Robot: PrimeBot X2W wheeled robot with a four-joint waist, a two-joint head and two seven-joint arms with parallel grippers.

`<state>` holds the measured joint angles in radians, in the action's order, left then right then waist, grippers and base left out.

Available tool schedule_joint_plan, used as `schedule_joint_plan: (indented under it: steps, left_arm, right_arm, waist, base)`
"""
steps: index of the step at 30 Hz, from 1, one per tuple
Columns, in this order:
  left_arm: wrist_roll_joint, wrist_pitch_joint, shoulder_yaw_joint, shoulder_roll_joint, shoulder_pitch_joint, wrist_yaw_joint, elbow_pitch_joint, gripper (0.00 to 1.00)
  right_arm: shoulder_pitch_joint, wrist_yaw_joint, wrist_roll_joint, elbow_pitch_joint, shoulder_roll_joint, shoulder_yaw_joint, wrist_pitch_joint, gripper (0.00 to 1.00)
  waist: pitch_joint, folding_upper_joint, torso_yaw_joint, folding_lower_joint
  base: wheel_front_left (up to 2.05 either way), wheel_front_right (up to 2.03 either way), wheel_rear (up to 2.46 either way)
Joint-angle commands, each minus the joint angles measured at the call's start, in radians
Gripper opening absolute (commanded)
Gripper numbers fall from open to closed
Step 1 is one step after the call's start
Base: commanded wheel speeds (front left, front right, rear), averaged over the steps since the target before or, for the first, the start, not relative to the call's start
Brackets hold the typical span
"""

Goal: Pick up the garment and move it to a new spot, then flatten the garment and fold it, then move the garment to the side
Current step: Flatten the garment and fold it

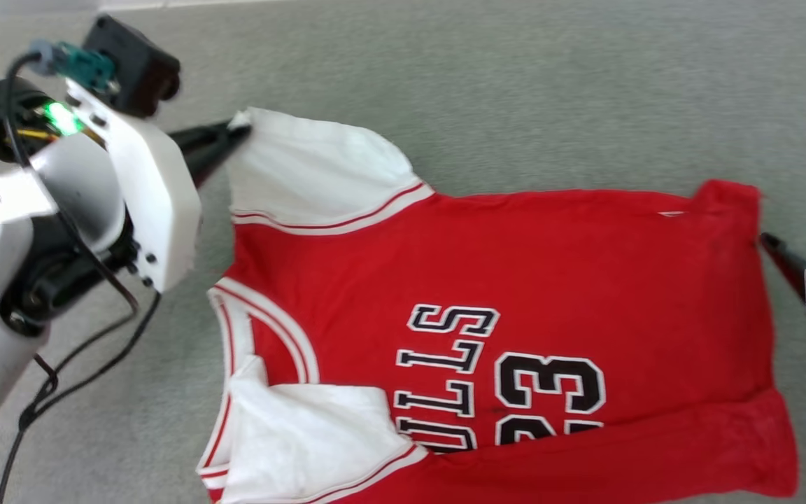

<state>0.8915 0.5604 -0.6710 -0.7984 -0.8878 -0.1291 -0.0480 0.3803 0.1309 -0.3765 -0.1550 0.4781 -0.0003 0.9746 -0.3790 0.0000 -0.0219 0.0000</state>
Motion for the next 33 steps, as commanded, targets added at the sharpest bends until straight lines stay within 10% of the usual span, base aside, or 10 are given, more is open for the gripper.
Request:
schedule_joint_plan:
  steps: [1,22,25,33]
  left_arm:
    - [-0.009,-0.012,-0.003,-0.003,0.018,-0.001,-0.028,0.00]
    - [-0.044,-0.092,-0.072,0.011,0.048,-0.002,-0.194,0.00]
    - [-0.051,-0.104,-0.072,0.004,0.062,-0.001,-0.179,0.00]
    - [-0.069,-0.144,-0.073,-0.020,0.115,0.019,-0.129,0.00]
  right_arm:
    - [0.034,0.000,0.012,0.012,0.018,-0.001,0.028,1.00]
    - [0.106,0.001,0.015,0.271,0.141,0.171,0.118,1.00]
    - [0.103,0.001,0.005,0.298,0.136,0.196,0.107,0.00]
    - [0.124,0.001,-0.029,0.330,0.128,0.167,0.002,0.00]
  waist:
    - [-0.028,0.0000,0.043,0.0000]
    - [-0.133,0.0000,0.167,0.0000]
    - [-0.129,0.0000,0.167,0.0000]
    - [-0.052,0.0000,0.143,0.0000]
  base:
    - [0.00,0.00,0.00]
    - [0.00,0.00,0.00]
    - [0.00,0.00,0.00]
    - [0.00,0.00,0.00]
